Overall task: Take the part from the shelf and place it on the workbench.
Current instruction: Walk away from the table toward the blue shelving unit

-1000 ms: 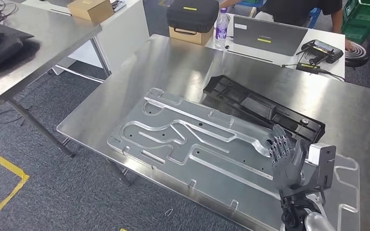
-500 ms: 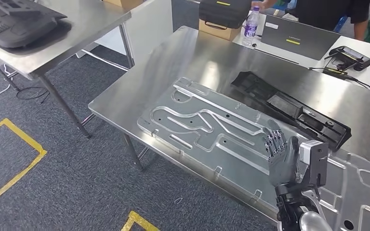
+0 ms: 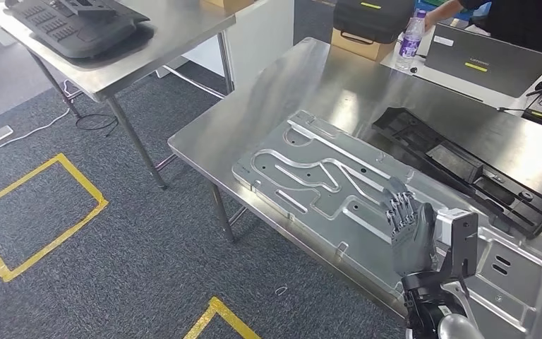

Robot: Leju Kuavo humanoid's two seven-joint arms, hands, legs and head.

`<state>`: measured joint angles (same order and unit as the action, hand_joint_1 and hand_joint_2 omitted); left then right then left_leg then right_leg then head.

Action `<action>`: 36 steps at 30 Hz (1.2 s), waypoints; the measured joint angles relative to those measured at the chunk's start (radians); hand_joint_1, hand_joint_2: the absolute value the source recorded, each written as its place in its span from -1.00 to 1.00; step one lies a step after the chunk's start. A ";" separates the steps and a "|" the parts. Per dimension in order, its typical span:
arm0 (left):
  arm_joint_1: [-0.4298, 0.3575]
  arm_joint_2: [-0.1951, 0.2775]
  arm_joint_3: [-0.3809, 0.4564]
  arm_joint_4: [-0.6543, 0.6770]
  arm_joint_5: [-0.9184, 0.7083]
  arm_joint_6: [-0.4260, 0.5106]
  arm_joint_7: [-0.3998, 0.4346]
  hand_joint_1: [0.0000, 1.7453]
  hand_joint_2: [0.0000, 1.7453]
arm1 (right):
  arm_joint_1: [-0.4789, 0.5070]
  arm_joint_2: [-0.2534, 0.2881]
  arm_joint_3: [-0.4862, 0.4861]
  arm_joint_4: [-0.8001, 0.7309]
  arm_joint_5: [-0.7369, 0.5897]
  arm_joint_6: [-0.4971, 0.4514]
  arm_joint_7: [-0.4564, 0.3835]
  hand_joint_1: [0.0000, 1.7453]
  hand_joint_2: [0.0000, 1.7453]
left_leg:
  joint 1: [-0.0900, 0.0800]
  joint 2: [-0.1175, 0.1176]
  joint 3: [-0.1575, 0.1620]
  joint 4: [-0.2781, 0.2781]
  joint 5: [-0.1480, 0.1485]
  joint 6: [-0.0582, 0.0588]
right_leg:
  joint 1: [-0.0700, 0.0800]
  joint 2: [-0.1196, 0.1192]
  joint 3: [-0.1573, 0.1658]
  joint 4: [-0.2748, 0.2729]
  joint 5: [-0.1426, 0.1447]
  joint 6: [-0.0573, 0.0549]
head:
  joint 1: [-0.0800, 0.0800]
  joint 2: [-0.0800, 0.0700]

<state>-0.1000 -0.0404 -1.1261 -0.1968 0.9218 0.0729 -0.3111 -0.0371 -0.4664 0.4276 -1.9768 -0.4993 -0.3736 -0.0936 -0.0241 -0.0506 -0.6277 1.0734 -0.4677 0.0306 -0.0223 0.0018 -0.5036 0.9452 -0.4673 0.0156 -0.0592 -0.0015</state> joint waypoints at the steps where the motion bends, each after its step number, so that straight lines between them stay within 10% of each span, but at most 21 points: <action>1: -0.001 0.000 0.000 0.000 0.000 0.000 -0.001 -1.00 -1.00 | 0.002 0.001 0.000 -0.001 0.001 0.000 0.000 -1.00 -1.00 | 0.010 0.017 -0.032 0.072 -0.035 -0.012 | -0.001 -0.013 -0.002 0.000 0.001 -0.001 | -0.002 0.000; 4: -0.004 0.000 0.000 0.000 -0.001 0.000 -0.004 -1.00 -1.00 | 0.004 0.002 0.001 -0.002 0.005 0.002 0.000 -1.00 -1.00 | 0.033 0.038 -0.068 0.164 -0.055 -0.033 | -0.004 -0.051 -0.003 0.001 0.002 0.002 | -0.004 0.000; 6: -0.002 0.001 0.000 0.000 -0.001 0.000 -0.004 -1.00 -1.00 | 0.004 0.002 0.002 -0.003 0.008 0.003 0.000 -1.00 -1.00 | 0.040 0.060 0.004 0.036 0.007 -0.039 | -0.007 -0.073 -0.001 0.001 0.000 0.009 | -0.004 0.000; 9: 0.004 0.001 0.000 0.000 -0.002 0.000 -0.003 -1.00 -1.00 | 0.003 0.003 0.002 -0.008 0.010 0.003 0.000 -1.00 -1.00 | 0.029 0.098 0.083 -0.123 0.057 -0.022 | -0.006 -0.098 0.002 -0.001 -0.001 0.028 | -0.004 0.000; 12: 0.006 0.002 0.000 0.000 -0.002 0.000 -0.004 -1.00 -1.00 | 0.003 0.003 0.002 -0.012 0.012 0.003 0.000 -1.00 -1.00 | 0.022 0.076 0.072 -0.128 0.060 0.006 | -0.007 -0.114 0.003 -0.002 -0.002 0.050 | -0.003 0.000; 14: 0.005 0.001 0.000 0.000 -0.002 0.000 -0.004 -1.00 -1.00 | 0.002 0.003 0.001 -0.015 0.015 0.003 0.000 -1.00 -1.00 | 0.024 0.057 0.073 -0.137 0.070 0.024 | -0.010 -0.077 -0.012 0.041 -0.038 0.056 | 0.000 0.000; 17: 0.003 0.000 0.000 0.000 -0.002 0.000 -0.004 -1.00 -1.00 | 0.007 0.003 0.001 -0.015 0.022 0.003 0.001 -1.00 -1.00 | 0.019 0.028 0.069 -0.140 0.077 0.042 | -0.006 -0.013 -0.103 0.243 -0.145 0.051 | 0.004 0.000; 20: 0.003 0.000 0.000 0.000 -0.002 0.000 -0.004 -1.00 -1.00 | 0.010 0.003 0.002 -0.015 0.031 0.003 0.003 -1.00 -1.00 | 0.012 -0.011 0.064 -0.137 0.080 0.046 | -0.001 -0.003 -0.118 0.273 -0.128 0.045 | 0.005 0.000; 24: -0.001 -0.001 0.000 0.000 -0.001 0.000 -0.004 -1.00 -1.00 | 0.008 0.003 0.003 -0.017 0.044 0.006 0.006 -1.00 -1.00 | 0.009 -0.061 0.051 -0.117 0.081 0.037 | -0.003 0.067 -0.006 0.032 -0.025 0.035 | 0.005 0.000; 27: -0.002 0.000 0.000 0.000 0.000 0.000 -0.005 -1.00 -1.00 | 0.007 0.003 0.005 -0.020 0.051 0.006 0.007 -1.00 -1.00 | 0.012 -0.084 0.034 -0.112 0.086 0.020 | -0.001 0.047 -0.003 0.015 -0.019 0.025 | 0.005 0.000; 29: -0.002 0.000 0.000 0.000 0.000 0.000 -0.005 -1.00 -1.00 | 0.005 0.004 0.007 -0.023 0.055 0.007 0.007 -1.00 -1.00 | 0.012 -0.044 0.013 -0.073 0.063 0.005 | -0.005 0.021 -0.001 0.011 -0.015 0.017 | 0.003 0.000; 33: -0.004 0.000 0.000 0.000 0.001 0.000 -0.006 -1.00 -1.00 | 0.008 0.004 0.009 -0.029 0.066 0.007 0.008 -1.00 -1.00 | 0.030 0.032 -0.106 0.173 -0.044 -0.026 | -0.008 -0.031 0.001 0.010 -0.017 0.013 | -0.003 0.000; 36: -0.004 0.000 0.000 0.000 0.002 0.000 -0.006 -1.00 -1.00 | 0.007 0.005 0.011 -0.029 0.073 0.007 0.009 -1.00 -1.00 | 0.040 0.051 -0.076 0.116 0.006 -0.034 | -0.013 -0.068 0.008 0.010 -0.023 0.020 | -0.003 0.000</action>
<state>-0.1043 -0.0405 -1.1259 -0.1965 0.9234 0.0729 -0.3169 -0.0297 -0.4617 0.4383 -2.0062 -0.4267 -0.3666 -0.0844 0.0161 0.0000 -0.7041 1.1895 -0.4620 -0.0035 -0.0353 -0.0665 -0.4957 0.9556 -0.4903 0.0352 -0.0625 -0.0015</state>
